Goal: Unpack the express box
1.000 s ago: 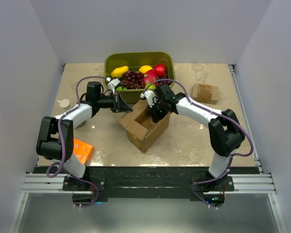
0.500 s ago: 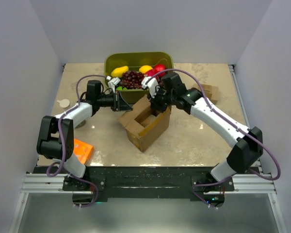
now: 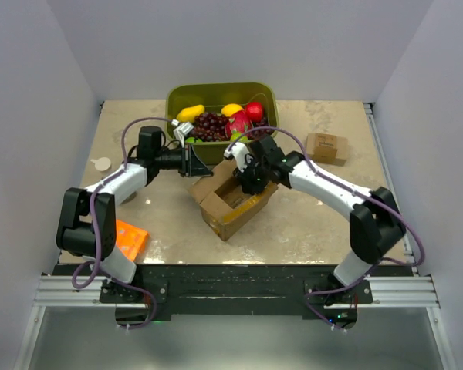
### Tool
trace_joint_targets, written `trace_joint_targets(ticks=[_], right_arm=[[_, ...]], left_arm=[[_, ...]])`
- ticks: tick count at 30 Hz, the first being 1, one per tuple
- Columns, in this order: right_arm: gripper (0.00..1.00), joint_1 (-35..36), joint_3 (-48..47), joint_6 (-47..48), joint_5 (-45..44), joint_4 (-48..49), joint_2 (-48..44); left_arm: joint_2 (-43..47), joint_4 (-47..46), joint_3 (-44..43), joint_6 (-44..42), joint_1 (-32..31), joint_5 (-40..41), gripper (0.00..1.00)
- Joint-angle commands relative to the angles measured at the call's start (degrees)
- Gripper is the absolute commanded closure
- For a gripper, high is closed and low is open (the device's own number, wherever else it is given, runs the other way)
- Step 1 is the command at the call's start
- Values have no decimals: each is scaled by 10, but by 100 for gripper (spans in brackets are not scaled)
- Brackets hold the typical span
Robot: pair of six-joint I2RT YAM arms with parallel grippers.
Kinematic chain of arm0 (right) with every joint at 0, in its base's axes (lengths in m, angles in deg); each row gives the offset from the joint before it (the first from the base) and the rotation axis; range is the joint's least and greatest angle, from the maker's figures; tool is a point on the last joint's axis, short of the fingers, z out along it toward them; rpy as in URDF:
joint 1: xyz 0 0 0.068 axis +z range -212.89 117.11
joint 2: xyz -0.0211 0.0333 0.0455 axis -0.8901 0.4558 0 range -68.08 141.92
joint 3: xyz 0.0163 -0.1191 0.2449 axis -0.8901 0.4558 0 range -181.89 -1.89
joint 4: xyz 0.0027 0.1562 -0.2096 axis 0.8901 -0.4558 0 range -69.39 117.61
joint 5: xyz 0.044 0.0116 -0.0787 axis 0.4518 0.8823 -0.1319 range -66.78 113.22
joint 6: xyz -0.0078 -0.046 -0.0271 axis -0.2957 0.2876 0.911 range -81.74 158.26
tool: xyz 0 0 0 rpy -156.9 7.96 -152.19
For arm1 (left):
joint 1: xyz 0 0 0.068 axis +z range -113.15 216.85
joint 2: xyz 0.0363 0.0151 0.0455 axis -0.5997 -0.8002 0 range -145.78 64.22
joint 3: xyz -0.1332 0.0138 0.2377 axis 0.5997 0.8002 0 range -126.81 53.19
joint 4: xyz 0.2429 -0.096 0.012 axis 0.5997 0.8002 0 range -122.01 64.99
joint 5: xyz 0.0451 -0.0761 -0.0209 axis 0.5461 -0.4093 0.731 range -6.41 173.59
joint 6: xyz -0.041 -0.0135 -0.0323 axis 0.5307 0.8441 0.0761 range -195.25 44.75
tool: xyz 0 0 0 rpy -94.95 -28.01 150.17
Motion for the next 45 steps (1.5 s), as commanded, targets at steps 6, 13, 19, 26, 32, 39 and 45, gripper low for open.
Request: trace_joint_targets(ticks=[6, 13, 19, 26, 32, 39, 45], right_arm=[[34, 1, 85, -49, -91, 20, -7], [28, -2, 47, -61, -85, 70, 91], [56, -26, 74, -46, -3, 80, 131], [100, -24, 8, 7, 36, 21, 51], [100, -12, -38, 61, 48, -2, -70], [100, 4, -51, 102, 63, -33, -144], [100, 20, -56, 142, 64, -15, -173]], left_arm=[[24, -10, 5, -20, 8, 12, 100], [14, -4, 16, -30, 7, 13, 100], [19, 5, 19, -39, 8, 13, 100], [27, 1, 21, -39, 8, 27, 100], [29, 5, 7, -40, 8, 38, 100], [38, 2, 1, -41, 8, 46, 100], [36, 4, -8, -38, 8, 47, 100]])
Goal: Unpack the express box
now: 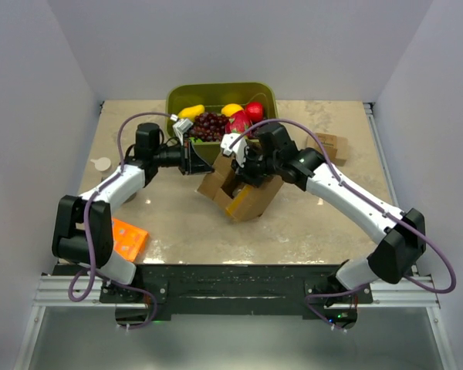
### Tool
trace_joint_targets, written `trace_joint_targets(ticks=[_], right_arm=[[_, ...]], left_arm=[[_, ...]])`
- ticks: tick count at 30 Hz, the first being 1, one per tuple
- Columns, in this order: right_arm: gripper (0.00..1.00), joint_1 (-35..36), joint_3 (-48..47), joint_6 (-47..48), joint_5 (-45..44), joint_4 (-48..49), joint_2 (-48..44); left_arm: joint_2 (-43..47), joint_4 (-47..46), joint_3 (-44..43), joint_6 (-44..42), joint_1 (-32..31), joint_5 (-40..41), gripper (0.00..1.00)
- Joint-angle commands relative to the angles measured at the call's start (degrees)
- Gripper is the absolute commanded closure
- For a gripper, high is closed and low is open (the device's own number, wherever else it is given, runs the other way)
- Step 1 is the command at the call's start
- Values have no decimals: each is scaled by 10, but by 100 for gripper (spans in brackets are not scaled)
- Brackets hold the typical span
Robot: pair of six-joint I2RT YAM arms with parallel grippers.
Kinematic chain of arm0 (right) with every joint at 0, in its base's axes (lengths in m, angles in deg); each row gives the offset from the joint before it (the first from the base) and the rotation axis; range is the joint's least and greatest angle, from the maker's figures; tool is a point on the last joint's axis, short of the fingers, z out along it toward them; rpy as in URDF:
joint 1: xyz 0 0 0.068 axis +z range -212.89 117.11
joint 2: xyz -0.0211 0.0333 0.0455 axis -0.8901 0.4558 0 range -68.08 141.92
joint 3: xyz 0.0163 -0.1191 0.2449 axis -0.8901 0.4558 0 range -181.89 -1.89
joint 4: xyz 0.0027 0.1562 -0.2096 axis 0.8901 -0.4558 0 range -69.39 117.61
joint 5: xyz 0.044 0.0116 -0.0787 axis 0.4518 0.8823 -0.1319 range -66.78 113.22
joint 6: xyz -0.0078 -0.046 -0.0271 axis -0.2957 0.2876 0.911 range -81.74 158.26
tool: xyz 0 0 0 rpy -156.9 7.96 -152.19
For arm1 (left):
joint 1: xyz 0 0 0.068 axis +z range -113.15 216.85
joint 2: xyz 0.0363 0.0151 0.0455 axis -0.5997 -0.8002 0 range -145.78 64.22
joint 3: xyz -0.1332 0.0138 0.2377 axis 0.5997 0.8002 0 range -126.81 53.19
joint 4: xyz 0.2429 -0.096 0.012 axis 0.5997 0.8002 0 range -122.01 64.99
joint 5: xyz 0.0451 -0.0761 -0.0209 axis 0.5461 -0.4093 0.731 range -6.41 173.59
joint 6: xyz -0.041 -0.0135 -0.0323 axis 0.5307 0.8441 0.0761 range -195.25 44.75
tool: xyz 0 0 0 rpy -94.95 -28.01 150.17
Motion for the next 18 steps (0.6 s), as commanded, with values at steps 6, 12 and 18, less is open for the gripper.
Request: trace_joint_targets(ticks=[6, 12, 18], right_arm=[[100, -1, -45, 70, -114, -50, -5], [89, -2, -5, 41, -192, -56, -3], [54, -7, 31, 55, -219, -51, 20]], left_arm=[[-20, 23, -34, 9, 15, 4, 100], [-19, -10, -32, 78, 15, -65, 100], [-30, -54, -6, 154, 15, -124, 100]])
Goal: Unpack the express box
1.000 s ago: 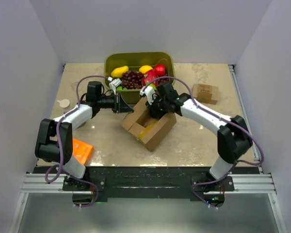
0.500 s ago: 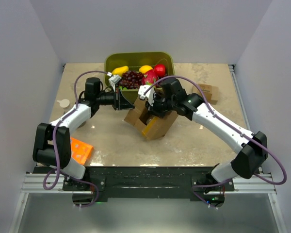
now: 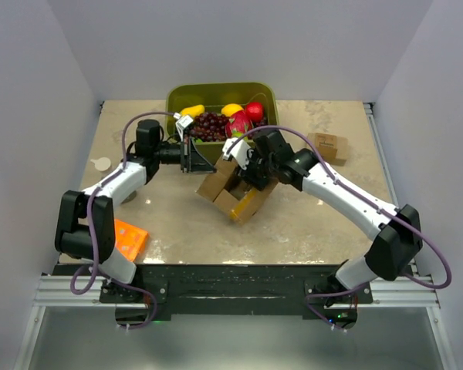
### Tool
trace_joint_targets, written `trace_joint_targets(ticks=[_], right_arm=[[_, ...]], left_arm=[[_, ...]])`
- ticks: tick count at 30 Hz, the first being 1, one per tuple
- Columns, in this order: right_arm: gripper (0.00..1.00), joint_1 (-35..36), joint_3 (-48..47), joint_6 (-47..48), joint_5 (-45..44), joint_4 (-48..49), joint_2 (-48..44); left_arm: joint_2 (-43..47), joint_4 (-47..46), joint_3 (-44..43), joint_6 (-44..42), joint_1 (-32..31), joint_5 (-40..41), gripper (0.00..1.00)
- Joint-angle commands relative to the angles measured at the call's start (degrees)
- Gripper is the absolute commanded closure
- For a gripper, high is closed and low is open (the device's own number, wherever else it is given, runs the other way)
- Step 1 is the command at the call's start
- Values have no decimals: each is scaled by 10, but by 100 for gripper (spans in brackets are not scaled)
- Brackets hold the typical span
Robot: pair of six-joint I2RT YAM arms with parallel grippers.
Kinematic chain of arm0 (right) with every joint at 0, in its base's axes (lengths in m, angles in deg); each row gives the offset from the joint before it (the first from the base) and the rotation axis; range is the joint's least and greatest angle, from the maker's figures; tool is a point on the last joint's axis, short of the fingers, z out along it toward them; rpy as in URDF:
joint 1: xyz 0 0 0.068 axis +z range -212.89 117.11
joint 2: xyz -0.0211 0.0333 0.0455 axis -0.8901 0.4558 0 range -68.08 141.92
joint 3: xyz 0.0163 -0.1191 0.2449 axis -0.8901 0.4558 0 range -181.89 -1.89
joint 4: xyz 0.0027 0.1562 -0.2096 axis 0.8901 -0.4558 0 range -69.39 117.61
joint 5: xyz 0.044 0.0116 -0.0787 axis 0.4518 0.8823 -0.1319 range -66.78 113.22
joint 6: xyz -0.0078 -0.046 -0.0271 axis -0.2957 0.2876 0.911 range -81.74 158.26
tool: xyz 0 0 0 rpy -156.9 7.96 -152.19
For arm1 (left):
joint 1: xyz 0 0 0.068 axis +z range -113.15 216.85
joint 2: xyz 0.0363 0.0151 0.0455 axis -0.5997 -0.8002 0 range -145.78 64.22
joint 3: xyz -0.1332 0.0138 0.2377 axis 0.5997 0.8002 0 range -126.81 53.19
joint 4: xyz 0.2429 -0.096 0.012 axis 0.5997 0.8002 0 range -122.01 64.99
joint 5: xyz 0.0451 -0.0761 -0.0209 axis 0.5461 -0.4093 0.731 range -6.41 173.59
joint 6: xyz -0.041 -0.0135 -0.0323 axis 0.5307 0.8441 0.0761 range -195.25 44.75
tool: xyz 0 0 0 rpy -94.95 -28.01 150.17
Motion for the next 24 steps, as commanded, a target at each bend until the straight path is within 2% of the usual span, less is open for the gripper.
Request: trace_joint_targets(ticks=[1, 5, 10, 13, 17, 22, 24], right_arm=[[51, -16, 34, 19, -52, 2, 10], [44, -58, 25, 5, -10, 16, 61], [36, -90, -42, 21, 24, -11, 158], [29, -97, -71, 42, 38, -12, 188], [26, -111, -88, 72, 78, 0, 215], [26, -125, -157, 118, 157, -108, 298], [25, -126, -165, 148, 163, -137, 325]], left_arm=[[-13, -6, 14, 42, 15, -31, 100], [-43, 115, 3, -10, 16, -32, 100], [-74, 139, 15, -7, 21, -30, 100], [-99, 155, 10, -15, 23, -31, 100], [-121, 201, -16, -52, 23, -14, 100], [-137, 240, -42, -104, 23, 1, 100], [-139, 255, -49, -126, 23, 8, 100]])
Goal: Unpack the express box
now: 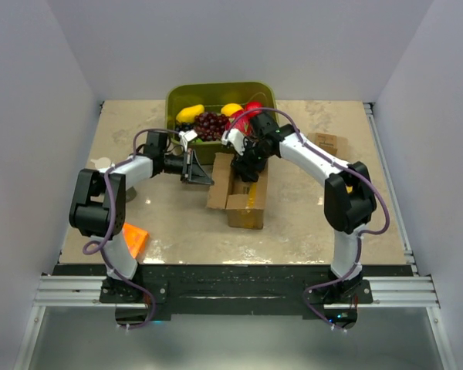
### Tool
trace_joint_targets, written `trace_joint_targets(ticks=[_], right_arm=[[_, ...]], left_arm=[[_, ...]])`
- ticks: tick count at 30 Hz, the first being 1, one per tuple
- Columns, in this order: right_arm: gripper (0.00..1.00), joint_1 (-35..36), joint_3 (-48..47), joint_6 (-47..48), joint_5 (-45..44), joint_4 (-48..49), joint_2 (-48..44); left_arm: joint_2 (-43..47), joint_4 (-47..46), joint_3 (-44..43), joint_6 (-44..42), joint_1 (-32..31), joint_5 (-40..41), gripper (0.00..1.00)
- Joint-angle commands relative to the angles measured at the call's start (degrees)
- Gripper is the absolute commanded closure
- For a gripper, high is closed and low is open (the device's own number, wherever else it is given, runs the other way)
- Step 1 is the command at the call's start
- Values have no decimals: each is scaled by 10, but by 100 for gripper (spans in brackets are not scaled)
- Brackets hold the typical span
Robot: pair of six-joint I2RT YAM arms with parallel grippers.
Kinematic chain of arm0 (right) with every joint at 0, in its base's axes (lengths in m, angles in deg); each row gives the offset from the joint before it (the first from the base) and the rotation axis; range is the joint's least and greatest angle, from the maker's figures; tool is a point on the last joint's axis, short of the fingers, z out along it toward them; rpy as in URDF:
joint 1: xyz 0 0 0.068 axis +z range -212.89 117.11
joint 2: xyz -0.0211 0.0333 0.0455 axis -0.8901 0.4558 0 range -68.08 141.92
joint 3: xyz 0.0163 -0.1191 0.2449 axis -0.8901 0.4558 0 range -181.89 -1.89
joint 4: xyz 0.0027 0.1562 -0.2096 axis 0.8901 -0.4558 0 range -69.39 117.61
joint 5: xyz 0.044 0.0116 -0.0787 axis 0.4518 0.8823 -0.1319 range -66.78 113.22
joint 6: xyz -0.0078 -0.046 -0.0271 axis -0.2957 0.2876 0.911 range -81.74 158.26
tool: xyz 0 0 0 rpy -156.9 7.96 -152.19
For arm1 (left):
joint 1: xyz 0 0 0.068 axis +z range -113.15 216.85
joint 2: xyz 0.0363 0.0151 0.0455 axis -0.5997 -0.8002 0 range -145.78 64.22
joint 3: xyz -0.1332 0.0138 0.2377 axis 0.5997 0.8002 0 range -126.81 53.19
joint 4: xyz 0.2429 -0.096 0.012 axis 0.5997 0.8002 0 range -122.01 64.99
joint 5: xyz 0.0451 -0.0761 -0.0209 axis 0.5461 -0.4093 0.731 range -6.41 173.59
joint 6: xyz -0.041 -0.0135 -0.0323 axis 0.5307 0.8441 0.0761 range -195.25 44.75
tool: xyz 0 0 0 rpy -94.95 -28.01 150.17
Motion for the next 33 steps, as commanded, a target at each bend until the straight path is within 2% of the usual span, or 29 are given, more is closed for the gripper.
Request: trace_joint_targets(ticks=[1, 9, 12, 13, 17, 23, 33], right_arm=[[25, -20, -11, 72, 35, -94, 68], [26, -20, 51, 158, -27, -65, 111], [41, -19, 62, 181, -11, -89, 120], [62, -20, 62, 182, -5, -91, 112], [100, -20, 60, 168, 34, -82, 50], [100, 5, 38, 132, 84, -52, -100], [100, 55, 6, 58, 94, -66, -179]], left_arm=[[-16, 80, -25, -64, 8, 18, 100], [-28, 93, -57, -98, 7, 19, 100], [-32, 104, -71, -108, 7, 23, 100], [-32, 108, -76, -113, 7, 26, 100], [-32, 111, -81, -116, 7, 33, 100], [-30, 111, -96, -110, 7, 45, 100], [-19, 91, -104, -95, 7, 50, 100]])
